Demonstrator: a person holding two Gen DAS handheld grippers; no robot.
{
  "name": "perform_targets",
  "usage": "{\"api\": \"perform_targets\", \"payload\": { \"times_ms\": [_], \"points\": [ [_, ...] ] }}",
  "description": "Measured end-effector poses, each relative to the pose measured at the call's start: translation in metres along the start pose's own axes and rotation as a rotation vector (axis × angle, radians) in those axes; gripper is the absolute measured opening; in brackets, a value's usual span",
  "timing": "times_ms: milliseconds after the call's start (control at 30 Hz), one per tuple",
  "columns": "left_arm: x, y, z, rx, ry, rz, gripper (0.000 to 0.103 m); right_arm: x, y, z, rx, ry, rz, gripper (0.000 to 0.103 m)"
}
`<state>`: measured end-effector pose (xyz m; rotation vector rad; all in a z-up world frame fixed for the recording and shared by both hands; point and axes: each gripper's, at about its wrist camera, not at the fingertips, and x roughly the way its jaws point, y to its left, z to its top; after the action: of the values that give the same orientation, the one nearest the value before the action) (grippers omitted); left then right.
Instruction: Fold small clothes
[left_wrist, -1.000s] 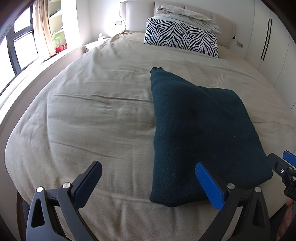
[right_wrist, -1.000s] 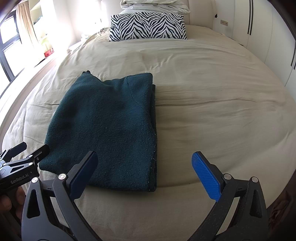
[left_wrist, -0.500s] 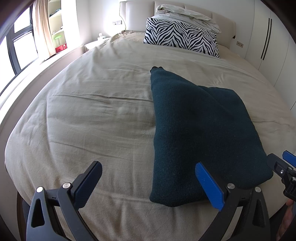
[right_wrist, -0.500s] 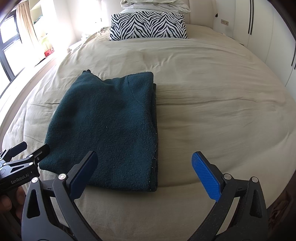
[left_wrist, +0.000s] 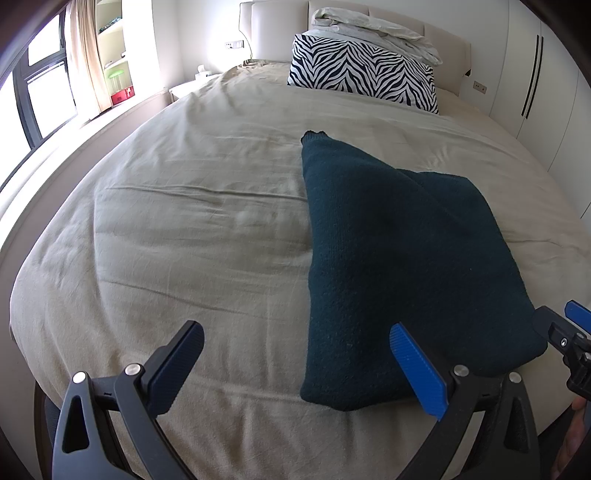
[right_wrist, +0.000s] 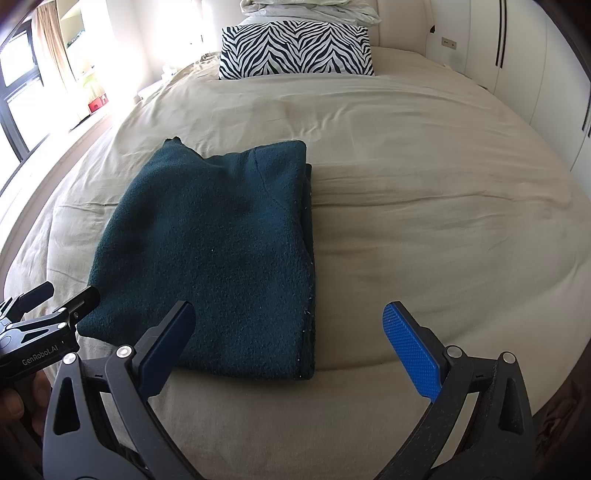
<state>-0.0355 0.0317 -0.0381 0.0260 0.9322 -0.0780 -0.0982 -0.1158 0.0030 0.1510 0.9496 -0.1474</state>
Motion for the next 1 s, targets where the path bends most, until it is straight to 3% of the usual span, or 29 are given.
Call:
{"api": "perform_targets", "payload": {
  "times_ms": [1000],
  "points": [
    [0.0011, -0.0002, -0.0018, 0.015, 0.002, 0.002, 0.103, 0.0048, -0.0052, -0.0025, 0.001, 0.011, 0.007, 0.103]
  ]
}}
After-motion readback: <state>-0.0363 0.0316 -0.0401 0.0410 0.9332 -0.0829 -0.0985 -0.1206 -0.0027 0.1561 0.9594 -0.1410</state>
